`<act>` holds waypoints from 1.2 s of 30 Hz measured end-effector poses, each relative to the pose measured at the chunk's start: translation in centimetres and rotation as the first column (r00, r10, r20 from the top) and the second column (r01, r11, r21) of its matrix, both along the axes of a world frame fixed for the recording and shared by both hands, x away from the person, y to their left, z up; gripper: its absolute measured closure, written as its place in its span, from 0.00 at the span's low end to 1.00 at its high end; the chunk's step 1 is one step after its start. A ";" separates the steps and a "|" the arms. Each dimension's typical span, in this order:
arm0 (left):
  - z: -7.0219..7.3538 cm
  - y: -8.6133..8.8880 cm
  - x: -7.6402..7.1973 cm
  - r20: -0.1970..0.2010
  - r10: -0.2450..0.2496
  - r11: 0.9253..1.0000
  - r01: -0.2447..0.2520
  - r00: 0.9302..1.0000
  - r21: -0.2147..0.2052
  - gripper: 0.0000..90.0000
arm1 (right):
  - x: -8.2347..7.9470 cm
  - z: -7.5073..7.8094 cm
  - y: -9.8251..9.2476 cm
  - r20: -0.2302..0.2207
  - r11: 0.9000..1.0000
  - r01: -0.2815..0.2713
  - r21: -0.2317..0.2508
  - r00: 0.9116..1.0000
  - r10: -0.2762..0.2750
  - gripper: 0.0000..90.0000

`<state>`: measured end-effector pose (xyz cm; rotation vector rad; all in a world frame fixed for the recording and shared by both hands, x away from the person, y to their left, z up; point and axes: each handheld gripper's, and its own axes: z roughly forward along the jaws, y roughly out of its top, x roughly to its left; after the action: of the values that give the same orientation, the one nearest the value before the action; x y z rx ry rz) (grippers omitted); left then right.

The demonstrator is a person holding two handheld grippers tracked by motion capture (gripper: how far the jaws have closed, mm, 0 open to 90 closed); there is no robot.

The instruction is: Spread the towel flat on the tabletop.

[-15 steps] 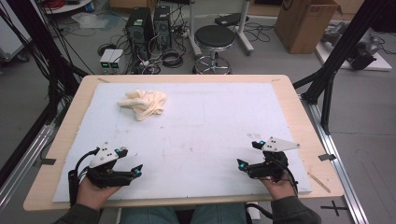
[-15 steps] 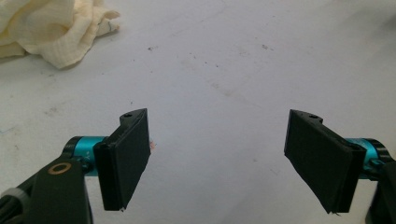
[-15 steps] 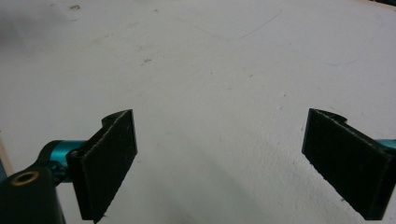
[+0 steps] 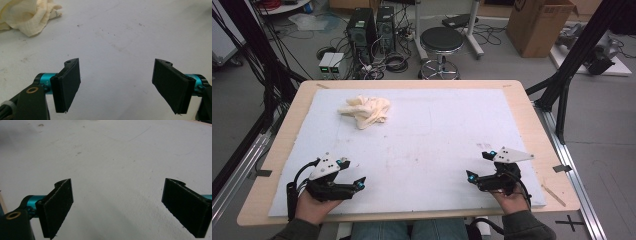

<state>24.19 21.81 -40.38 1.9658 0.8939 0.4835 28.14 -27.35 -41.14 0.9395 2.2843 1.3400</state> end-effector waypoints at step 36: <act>0.3 0.2 0.6 -0.003 0.016 1.000 -0.016 1.000 0.003 0.29 | 0.4 0.1 -0.2 0.013 1.000 -0.001 0.004 1.000 0.001 0.11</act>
<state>24.78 22.00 -40.11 1.9645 0.9115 0.4911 28.49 -27.51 -41.05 0.9284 2.2739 1.3483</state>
